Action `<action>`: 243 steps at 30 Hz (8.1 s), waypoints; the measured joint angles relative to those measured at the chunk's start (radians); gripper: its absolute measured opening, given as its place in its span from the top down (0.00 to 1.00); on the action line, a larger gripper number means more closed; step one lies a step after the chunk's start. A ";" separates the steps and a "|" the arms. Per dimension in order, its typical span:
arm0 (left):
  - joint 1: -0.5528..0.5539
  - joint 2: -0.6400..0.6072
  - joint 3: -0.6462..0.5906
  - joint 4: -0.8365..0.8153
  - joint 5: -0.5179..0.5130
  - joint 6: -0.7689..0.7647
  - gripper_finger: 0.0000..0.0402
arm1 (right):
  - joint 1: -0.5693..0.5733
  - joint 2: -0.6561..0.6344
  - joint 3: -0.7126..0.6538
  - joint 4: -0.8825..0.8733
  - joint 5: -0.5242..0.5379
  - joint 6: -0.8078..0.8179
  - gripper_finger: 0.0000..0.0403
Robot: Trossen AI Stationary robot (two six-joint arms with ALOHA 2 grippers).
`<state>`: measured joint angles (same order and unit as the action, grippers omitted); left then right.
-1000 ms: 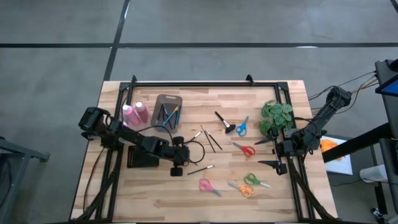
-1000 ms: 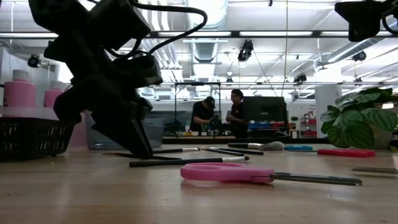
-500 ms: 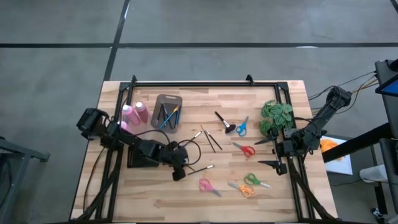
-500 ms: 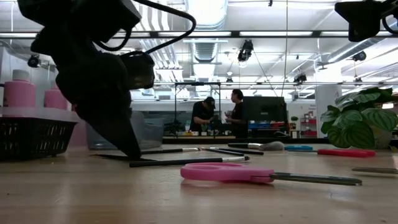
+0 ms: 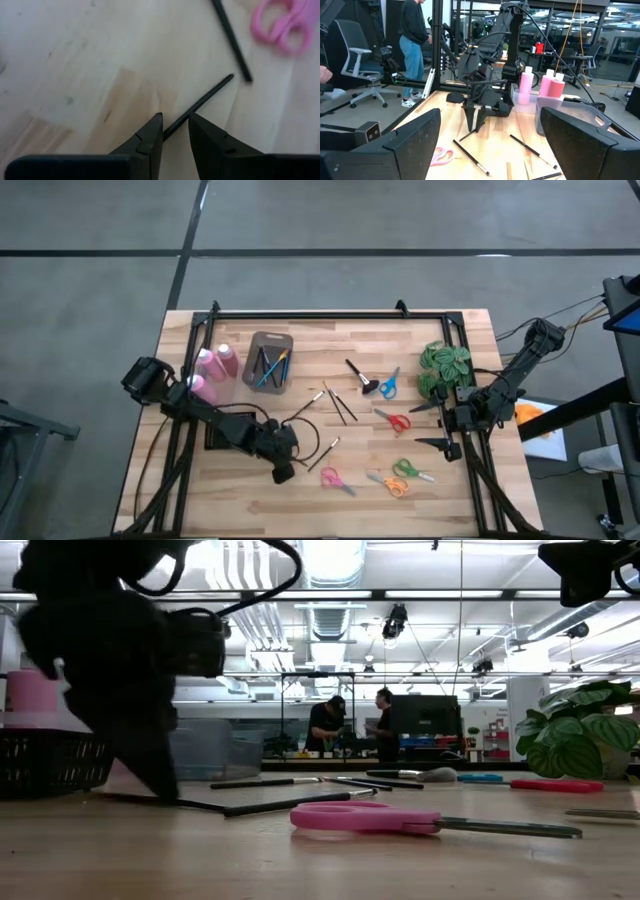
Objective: Pick & Place Paint Supplies
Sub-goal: Put the middle gold brush into the black bin, then put the black brush into the black bin
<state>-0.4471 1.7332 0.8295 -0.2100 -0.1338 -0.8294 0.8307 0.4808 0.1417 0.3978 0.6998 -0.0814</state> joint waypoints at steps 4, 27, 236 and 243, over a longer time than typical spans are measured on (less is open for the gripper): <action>-0.002 0.000 0.126 -0.215 -0.010 0.128 0.76 | 0.000 0.000 0.000 0.000 0.000 0.000 0.15; -0.021 -0.002 0.179 -0.371 -0.036 0.484 0.59 | 0.000 0.000 0.000 0.000 0.000 0.000 0.15; 0.658 -0.035 0.303 -0.645 -0.379 -0.057 0.71 | 0.000 0.000 0.000 0.000 0.000 0.002 0.15; 0.579 -0.035 0.354 -0.553 -0.360 0.105 0.71 | 0.000 0.000 0.000 0.000 0.000 0.001 0.15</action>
<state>0.1320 1.6978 1.1832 -0.7632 -0.4937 -0.7248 0.8307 0.4812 0.1416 0.3977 0.6998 -0.0801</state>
